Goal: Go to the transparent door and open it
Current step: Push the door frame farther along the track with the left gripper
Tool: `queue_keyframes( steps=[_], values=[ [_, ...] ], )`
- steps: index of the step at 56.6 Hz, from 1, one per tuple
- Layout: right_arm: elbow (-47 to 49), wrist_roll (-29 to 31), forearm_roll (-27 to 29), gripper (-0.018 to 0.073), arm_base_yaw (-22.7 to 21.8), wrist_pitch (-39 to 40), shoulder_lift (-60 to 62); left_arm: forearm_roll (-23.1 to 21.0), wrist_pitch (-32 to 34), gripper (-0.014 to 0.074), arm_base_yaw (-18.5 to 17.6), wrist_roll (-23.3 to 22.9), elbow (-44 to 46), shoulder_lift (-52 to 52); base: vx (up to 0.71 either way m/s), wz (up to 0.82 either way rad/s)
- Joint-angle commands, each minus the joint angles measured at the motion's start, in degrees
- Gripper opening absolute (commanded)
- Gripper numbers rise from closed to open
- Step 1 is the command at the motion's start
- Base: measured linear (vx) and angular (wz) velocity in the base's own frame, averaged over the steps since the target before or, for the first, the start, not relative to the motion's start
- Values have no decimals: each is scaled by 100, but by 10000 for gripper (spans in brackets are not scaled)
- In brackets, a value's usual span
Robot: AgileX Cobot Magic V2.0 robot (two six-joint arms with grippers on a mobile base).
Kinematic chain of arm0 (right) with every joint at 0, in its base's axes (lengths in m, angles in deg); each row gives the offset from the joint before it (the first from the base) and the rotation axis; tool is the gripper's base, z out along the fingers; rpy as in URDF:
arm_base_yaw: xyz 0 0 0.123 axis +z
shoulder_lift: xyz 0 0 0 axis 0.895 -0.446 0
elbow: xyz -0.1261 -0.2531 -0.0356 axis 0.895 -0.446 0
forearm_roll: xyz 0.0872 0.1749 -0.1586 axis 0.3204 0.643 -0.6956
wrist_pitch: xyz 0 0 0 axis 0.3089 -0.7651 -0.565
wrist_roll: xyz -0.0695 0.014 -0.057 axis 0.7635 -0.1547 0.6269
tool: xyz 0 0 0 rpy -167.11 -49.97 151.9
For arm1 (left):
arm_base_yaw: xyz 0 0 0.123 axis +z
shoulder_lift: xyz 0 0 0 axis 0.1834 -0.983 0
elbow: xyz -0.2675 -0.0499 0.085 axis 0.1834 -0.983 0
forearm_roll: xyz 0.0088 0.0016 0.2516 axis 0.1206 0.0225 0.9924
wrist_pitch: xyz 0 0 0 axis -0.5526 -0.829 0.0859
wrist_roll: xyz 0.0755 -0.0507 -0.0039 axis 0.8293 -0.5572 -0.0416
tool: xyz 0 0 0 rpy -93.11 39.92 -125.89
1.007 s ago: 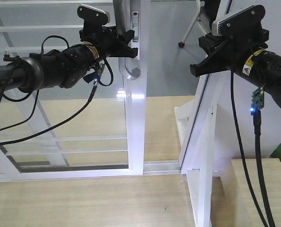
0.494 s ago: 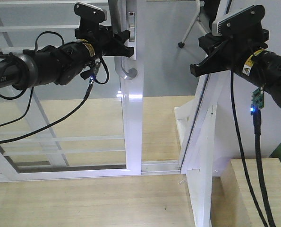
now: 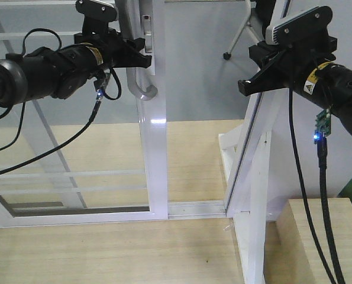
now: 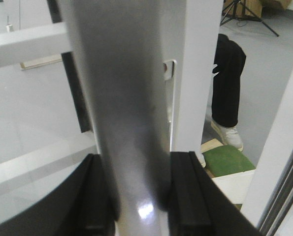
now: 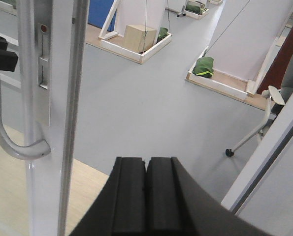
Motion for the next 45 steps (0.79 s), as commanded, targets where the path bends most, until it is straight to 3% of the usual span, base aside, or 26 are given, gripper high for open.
queue_keyframes(
  steps=[1,20,32,45],
  values=[
    [161,41,60,-1,-30,436,200,-347,494,-3,321,67,97,643,0,0],
    [161,30,77,-1,-30,452,200,-340,550,-3,764,67,-779,1346,0,0],
    [161,16,77,-1,-30,452,200,107,448,0,873,68,-965,1519,0,0],
    [161,15,77,-1,-30,452,200,139,248,0,987,68,-1223,1692,0,0]
  ],
)
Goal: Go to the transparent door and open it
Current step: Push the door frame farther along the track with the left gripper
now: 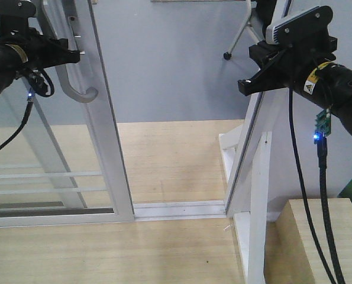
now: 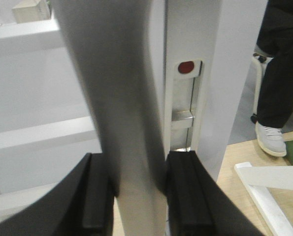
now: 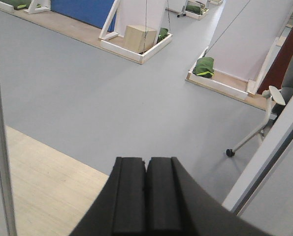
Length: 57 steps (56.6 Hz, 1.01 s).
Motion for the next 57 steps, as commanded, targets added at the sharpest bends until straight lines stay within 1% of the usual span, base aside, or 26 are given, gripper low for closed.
queue_keyframes(
  steps=[1,15,26,29,36,39,53,57],
  values=[
    [161,15,58,-1,-30,441,200,186,805,0,-163,9,-28,567,0,0],
    [161,-1,58,-1,-30,443,200,181,800,0,369,9,-343,830,0,0],
    [161,-10,58,-1,-30,443,200,205,787,0,620,9,-343,1009,0,0],
    [161,-28,58,-1,-30,443,200,225,731,0,635,9,-343,1058,0,0],
    [161,-213,58,-1,-30,443,200,491,599,0,635,-14,-351,1209,0,0],
    [161,-291,58,-1,-30,443,200,483,623,0,635,-22,-414,1333,0,0],
    [161,-282,39,-1,-30,421,200,479,801,0,635,-63,-959,2054,0,0],
    [161,-285,39,-1,-30,421,218,446,837,0,635,-157,-1186,2326,0,0]
  ],
)
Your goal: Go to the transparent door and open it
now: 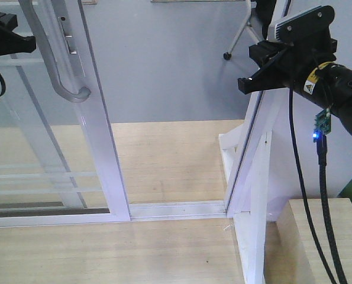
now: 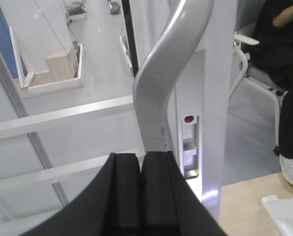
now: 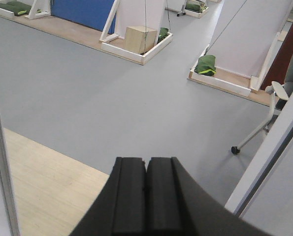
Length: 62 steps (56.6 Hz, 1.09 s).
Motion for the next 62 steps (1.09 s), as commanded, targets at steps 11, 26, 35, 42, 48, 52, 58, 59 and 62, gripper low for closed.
queue_keyframes(
  steps=[11,26,35,42,48,52,58,59,62],
  values=[
    [161,-67,35,-1,-15,160,594,-87,485,0,-11,-322,-891,1409,0,0],
    [-1032,-142,50,-1,-15,10,2156,-87,490,0,-11,-322,-2335,2882,0,0],
    [-1927,-188,44,-1,-15,-117,3388,-94,490,0,-11,-332,-3116,3795,0,0],
    [-2411,-267,44,-1,-15,-549,4257,-89,461,0,-32,-332,-3585,4493,0,0],
    [-2733,-268,31,-1,-15,-1008,5019,-93,436,0,-32,-422,-3915,5140,0,0],
    [-2914,-268,31,-1,-15,-1219,5395,-87,350,0,-32,-632,-4105,5478,0,0],
    [-3221,-268,31,-1,-15,-1275,5888,-87,55,0,-32,-855,-4351,5946,0,0],
    [-3261,-274,31,-1,-15,-1275,5933,-87,-2,0,-32,-877,-4389,6016,0,0],
    [-3398,-319,31,-1,-15,-1269,6080,-87,-156,0,-32,-922,-4462,6184,0,0]
  ],
)
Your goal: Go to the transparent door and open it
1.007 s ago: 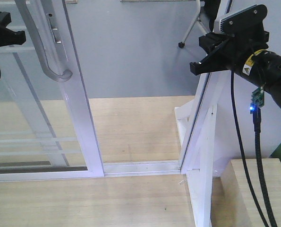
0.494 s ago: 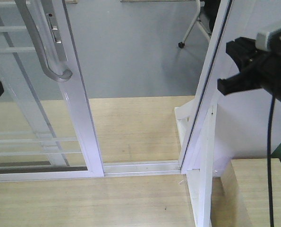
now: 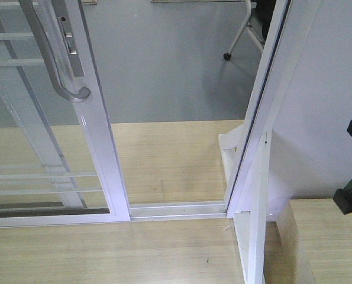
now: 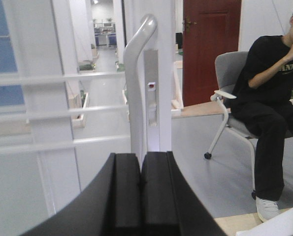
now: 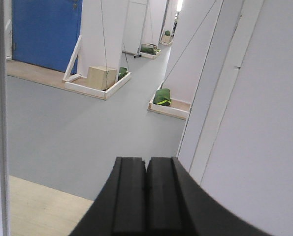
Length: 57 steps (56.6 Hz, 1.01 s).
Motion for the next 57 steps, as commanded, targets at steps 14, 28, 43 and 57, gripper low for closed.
queue_keyframes(
  steps=[14,28,43,57],
  values=[
    [-252,-53,6,-1,-15,497,371,-87,-1,0,-32,-165,-222,466,0,0],
    [-252,-53,6,-1,-15,504,371,-87,152,0,-36,-425,-243,466,0,0],
    [-252,-53,6,-1,-15,504,371,-35,92,0,-36,-562,-243,466,0,0],
    [-252,-53,6,-1,-15,504,371,-47,-20,0,-36,-562,-243,466,0,0]
  ],
)
